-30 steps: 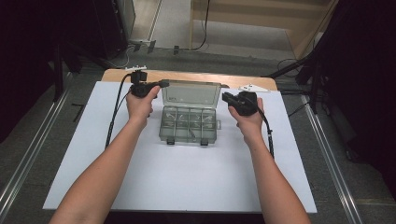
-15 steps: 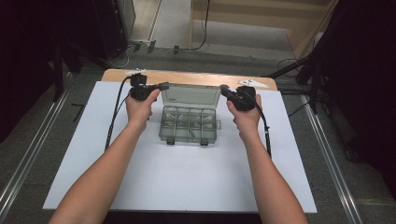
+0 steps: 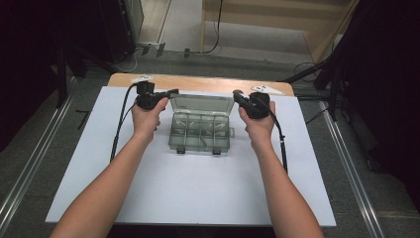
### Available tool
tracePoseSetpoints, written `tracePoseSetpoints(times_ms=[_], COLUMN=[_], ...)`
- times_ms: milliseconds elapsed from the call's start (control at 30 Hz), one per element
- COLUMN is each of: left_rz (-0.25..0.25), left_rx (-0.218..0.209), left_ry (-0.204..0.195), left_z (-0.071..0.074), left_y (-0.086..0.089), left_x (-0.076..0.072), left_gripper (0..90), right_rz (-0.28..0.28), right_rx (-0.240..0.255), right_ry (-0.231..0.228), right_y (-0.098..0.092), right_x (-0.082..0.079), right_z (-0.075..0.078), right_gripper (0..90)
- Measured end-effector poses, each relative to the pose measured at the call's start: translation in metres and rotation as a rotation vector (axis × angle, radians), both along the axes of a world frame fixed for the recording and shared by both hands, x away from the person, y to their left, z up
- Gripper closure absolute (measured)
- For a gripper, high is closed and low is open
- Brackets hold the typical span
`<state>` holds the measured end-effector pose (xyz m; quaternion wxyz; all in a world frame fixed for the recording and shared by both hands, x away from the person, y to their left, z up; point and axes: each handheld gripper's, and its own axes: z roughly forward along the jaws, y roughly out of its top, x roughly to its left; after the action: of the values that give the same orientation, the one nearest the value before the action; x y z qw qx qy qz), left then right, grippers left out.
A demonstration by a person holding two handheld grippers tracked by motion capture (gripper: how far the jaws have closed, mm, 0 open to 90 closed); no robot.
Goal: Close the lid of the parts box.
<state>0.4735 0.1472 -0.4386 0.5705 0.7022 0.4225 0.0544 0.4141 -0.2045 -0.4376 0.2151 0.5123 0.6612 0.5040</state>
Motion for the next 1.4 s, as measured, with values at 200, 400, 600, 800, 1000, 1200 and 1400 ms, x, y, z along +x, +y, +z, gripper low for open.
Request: tracePoseSetpoints(times_ms=[200, 400, 600, 800, 1000, 1200, 1400], left_rz=[-0.005, -0.017, -0.023, -0.026, -0.056, -0.073, -0.086], left_rx=[0.008, 0.005, 0.016, 0.020, 0.040, 0.044, 0.069], left_ry=[-0.015, -0.024, -0.034, -0.043, -0.058, -0.074, -0.105], left_z=[0.000, 0.000, -0.002, -0.003, -0.003, -0.006, -0.011], left_y=[0.001, 0.003, 0.003, 0.004, 0.001, -0.001, 0.000], left_x=[-0.007, -0.015, -0.022, -0.032, -0.042, -0.056, -0.071], left_gripper=[90.0, 90.0, 90.0, 90.0, 90.0, 90.0, 90.0], right_rz=[0.009, 0.022, 0.041, 0.062, 0.066, 0.083, 0.099], right_rx=[0.008, 0.003, 0.004, -0.007, -0.005, -0.007, -0.013], right_ry=[-0.003, 0.008, -0.005, -0.021, -0.031, -0.035, -0.041], right_y=[0.002, 0.002, 0.004, 0.010, 0.010, 0.012, 0.015], right_x=[-0.005, -0.011, -0.019, -0.027, -0.036, -0.046, -0.056], right_z=[-0.001, -0.002, -0.001, -0.002, -0.006, -0.012, -0.018], right_gripper=[90.0, 90.0, 90.0, 90.0, 90.0, 90.0, 90.0])
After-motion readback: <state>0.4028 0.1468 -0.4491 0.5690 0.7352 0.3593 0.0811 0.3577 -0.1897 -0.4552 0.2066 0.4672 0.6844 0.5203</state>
